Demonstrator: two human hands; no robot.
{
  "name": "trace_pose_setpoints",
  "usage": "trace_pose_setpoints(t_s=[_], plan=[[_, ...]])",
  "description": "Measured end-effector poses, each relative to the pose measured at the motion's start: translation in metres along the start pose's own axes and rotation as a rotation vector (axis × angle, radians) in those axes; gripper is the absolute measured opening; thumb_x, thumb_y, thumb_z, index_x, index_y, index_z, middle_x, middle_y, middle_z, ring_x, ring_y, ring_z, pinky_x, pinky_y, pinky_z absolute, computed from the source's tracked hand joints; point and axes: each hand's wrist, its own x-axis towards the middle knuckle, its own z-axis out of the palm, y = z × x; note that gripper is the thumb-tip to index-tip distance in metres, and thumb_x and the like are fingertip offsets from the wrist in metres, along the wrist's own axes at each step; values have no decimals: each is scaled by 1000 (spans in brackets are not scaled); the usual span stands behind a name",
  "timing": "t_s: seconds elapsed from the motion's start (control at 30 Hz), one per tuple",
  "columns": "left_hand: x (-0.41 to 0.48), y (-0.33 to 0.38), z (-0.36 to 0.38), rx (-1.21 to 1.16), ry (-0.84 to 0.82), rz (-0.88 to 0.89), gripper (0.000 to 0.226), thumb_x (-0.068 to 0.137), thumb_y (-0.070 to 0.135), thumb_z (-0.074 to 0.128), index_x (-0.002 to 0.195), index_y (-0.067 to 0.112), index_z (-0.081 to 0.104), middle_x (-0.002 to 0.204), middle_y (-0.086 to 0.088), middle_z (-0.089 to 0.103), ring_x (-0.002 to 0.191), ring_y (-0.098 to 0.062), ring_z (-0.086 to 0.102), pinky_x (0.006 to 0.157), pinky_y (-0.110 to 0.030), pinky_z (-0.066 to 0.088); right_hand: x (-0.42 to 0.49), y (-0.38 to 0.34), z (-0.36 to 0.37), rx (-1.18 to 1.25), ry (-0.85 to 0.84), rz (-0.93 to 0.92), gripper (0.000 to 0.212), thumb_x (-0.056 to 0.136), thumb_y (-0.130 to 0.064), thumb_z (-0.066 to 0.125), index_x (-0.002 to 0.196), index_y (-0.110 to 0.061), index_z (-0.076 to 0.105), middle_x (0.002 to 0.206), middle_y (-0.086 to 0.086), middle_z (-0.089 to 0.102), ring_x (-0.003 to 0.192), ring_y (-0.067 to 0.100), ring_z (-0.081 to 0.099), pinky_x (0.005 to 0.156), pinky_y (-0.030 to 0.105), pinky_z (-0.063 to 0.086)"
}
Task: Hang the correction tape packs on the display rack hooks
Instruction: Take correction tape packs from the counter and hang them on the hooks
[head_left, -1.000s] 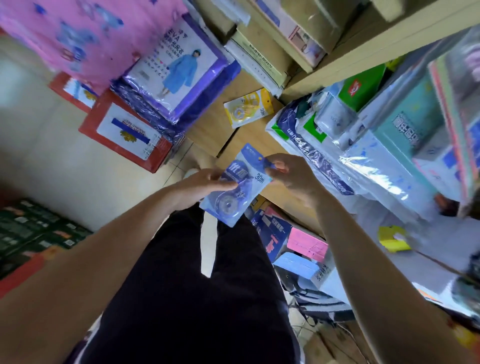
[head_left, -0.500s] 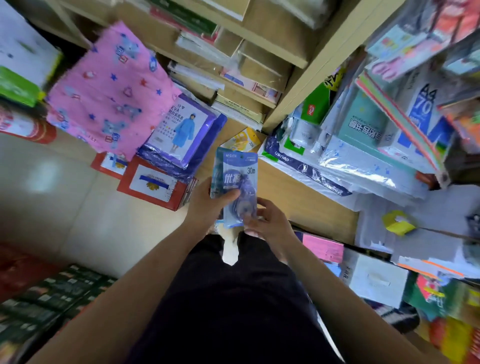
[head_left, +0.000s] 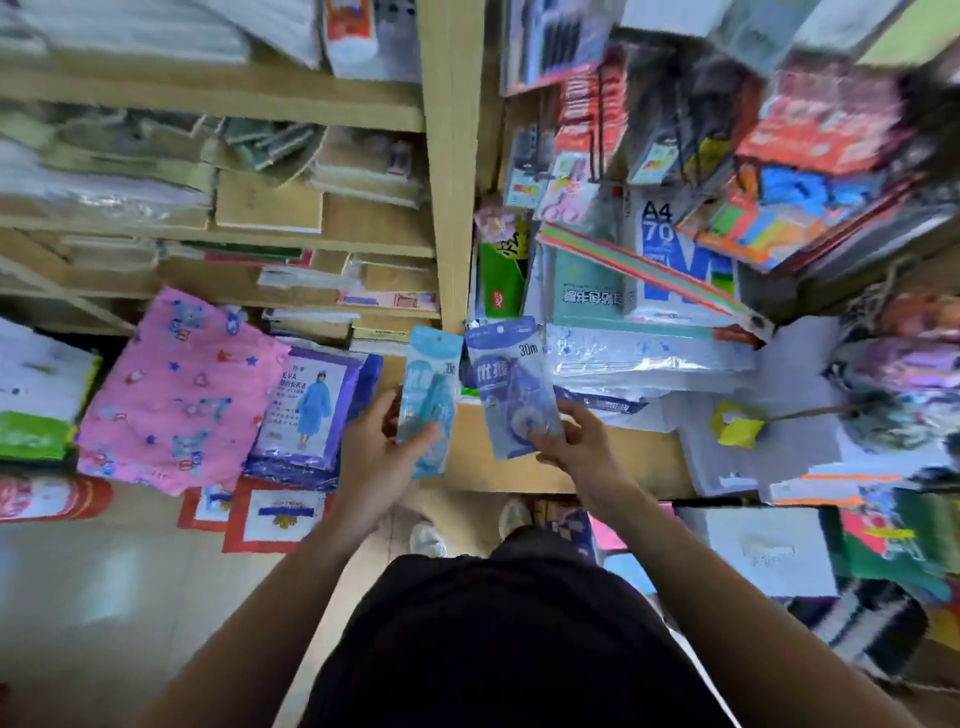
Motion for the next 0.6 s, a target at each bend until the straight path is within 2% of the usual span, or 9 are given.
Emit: trace_pose_setpoints(t_s=[0.1, 0.23, 0.33, 0.4, 0.53, 0.6], plan=[[13, 41, 10, 103, -1, 143, 35, 74, 33, 74, 107, 25, 66, 91, 13, 74, 79, -1, 70, 66, -24, 56, 5, -29, -36, -69, 75, -149, 40, 74, -7, 80, 107, -13, 60, 79, 4, 70, 64, 14, 60, 61, 29, 53], [34, 101, 29, 212, -10, 365, 30, 78, 28, 77, 106, 27, 68, 93, 12, 74, 81, -6, 69, 70, -31, 54, 8, -71, -75, -112, 146, -344, 30, 82, -6, 78, 104, -17, 61, 73, -2, 71, 62, 9, 57, 61, 31, 48], [46, 147, 47, 230, -16, 473, 33, 81, 17, 81, 107, 31, 67, 89, 22, 72, 77, 5, 67, 67, -20, 51, 5, -102, -98, -147, 229, -494, 27, 84, -13, 79, 104, -18, 62, 79, 2, 73, 65, 12, 61, 61, 34, 50], [51, 177, 58, 233, -24, 540, 35, 81, 14, 81, 105, 34, 66, 88, 25, 72, 78, 6, 67, 69, -16, 50, 0, -122, -113, -128, 256, -570, 28, 84, -13, 78, 105, -16, 61, 85, 8, 74, 69, 16, 64, 63, 37, 53], [64, 237, 76, 225, 7, 701, 38, 79, 14, 83, 106, 35, 66, 91, 24, 72, 82, -1, 69, 72, -27, 57, -13, -166, -140, -89, 302, -711, 24, 85, -5, 76, 102, -15, 62, 93, 10, 73, 74, 11, 67, 63, 27, 55], [67, 267, 82, 214, 24, 789, 38, 77, 21, 82, 106, 41, 65, 92, 27, 72, 84, -3, 70, 77, -34, 59, -18, -186, -155, -96, 340, -781, 24, 85, -7, 76, 101, -18, 63, 97, 11, 73, 80, 17, 70, 68, 32, 58]])
